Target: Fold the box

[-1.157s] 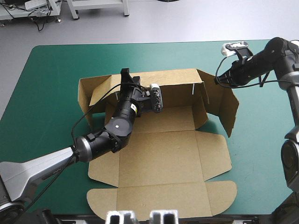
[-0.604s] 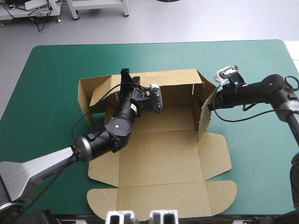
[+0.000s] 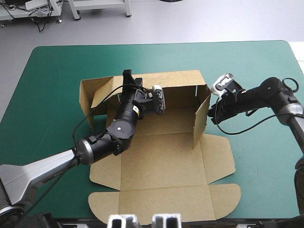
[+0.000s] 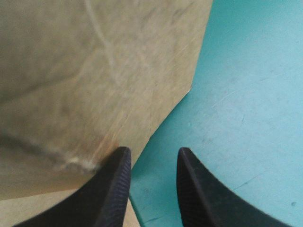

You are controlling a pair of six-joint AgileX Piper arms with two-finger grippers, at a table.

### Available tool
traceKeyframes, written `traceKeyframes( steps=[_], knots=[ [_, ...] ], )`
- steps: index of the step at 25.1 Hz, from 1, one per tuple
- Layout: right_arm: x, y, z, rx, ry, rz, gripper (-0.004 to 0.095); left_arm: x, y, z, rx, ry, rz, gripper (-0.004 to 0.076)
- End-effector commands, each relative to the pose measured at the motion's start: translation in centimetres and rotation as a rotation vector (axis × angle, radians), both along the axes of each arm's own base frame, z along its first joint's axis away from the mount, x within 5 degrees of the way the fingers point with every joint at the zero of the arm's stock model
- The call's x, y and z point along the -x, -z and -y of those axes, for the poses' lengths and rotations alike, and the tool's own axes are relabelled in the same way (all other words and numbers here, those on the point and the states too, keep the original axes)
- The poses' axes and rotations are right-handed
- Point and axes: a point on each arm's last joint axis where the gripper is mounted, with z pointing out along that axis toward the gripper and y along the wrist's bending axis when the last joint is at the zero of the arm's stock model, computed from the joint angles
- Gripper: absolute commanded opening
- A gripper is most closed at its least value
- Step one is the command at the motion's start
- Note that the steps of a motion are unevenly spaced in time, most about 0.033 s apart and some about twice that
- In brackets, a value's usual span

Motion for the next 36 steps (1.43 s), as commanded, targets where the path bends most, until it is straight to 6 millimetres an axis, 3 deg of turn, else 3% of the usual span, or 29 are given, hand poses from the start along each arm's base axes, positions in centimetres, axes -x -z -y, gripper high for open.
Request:
traceKeyframes(
  steps=[1, 5, 12, 26, 32, 36],
  knots=[
    [0.9, -1.9, -0.3, -0.013, -0.037, 0.026, 0.0341, 0.5, -2.9, -0.5, 0.033, -0.010, 0.100, -0.0010],
    [1.1, -2.3, -0.9, -0.098, -0.042, -0.001, 0.0418, 0.5, -2.9, -0.5, 0.033, -0.010, 0.100, -0.0010],
    [1.2, -3.2, -1.8, -0.242, -0.064, 0.010, 0.0419, 0.5, -2.9, -0.5, 0.032, -0.010, 0.100, -0.0010],
    [-1.0, -4.8, -1.7, -0.341, 0.065, 0.271, 0.0412, 0.5, -3.0, -0.4, 0.016, 0.006, 0.111, -0.0010],
    [-2.3, -3.4, -1.8, -0.394, 0.088, 0.246, 0.0317, 0.6, -2.9, 0.0, 0.017, 0.049, 0.105, -0.0010],
    [-3.1, -2.0, -2.0, -0.404, 0.066, 0.219, 0.0316, 0.6, -2.9, 0.0, 0.016, 0.048, 0.106, -0.0010]
  ],
)
